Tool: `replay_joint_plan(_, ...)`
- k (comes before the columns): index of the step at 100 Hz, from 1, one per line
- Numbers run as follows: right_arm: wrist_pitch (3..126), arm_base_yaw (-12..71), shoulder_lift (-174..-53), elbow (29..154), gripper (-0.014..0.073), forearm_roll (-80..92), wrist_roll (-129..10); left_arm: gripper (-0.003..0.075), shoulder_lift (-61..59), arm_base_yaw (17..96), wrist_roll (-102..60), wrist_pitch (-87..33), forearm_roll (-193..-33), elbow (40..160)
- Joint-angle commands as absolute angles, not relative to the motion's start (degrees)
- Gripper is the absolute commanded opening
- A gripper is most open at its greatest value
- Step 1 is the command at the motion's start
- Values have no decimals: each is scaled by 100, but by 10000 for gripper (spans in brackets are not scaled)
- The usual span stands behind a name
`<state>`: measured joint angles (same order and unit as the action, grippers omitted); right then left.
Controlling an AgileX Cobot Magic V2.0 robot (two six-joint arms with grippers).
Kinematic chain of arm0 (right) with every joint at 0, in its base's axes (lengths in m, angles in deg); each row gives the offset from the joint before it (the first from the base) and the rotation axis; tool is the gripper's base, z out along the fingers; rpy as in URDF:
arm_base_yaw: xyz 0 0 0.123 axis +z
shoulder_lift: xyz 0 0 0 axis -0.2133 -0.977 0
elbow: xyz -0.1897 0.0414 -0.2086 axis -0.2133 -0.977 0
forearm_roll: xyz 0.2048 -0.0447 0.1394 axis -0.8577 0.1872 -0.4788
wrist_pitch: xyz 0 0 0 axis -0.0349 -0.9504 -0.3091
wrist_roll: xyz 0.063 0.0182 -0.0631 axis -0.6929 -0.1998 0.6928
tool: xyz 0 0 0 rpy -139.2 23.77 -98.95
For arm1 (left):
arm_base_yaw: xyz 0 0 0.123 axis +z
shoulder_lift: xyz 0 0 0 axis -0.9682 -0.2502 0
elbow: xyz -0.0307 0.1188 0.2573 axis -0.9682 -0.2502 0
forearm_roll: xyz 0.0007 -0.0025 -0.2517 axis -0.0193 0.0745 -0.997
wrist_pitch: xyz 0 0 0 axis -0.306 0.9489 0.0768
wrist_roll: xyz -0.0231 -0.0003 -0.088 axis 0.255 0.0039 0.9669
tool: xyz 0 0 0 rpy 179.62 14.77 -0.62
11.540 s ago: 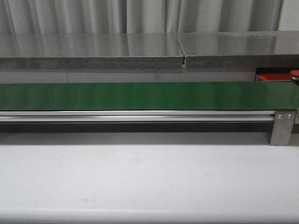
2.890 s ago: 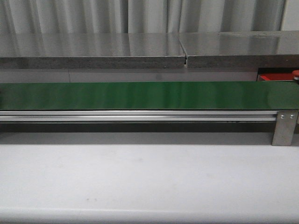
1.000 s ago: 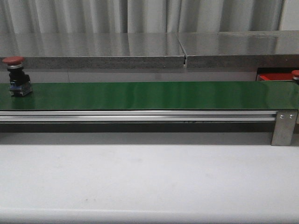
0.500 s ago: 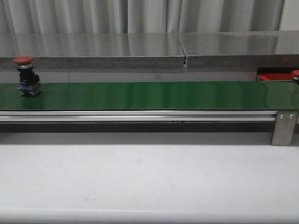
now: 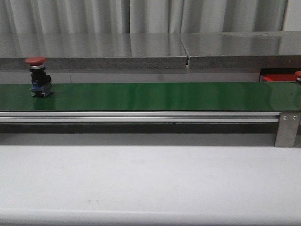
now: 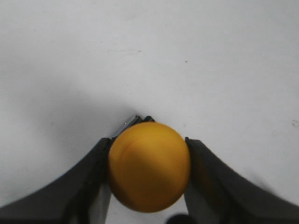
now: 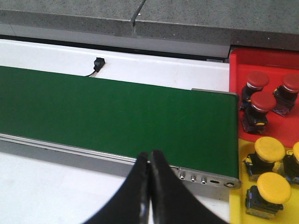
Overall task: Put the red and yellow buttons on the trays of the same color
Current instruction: 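Lower the yellow button onto the belt start and open the left gripper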
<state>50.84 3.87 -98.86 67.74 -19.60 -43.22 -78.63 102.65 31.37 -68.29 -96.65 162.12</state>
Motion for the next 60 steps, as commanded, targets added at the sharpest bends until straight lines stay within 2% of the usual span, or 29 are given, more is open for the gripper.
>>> replay_joint_plan(1,5348,396,-9854,6918,-117,-2106,-4262,122,-7233,10180,3113,-6729,-9451,16385)
replay_joint_plan(27,5348,396,-9854,6918,-117,-2106,-4262,122,-6439,10012,3113,-6656,-9532,15916)
replay_joint_plan(60,5348,396,-9854,6918,-117,-2106,-4262,122,-4783,9775,3090,-5851,-9480,13999)
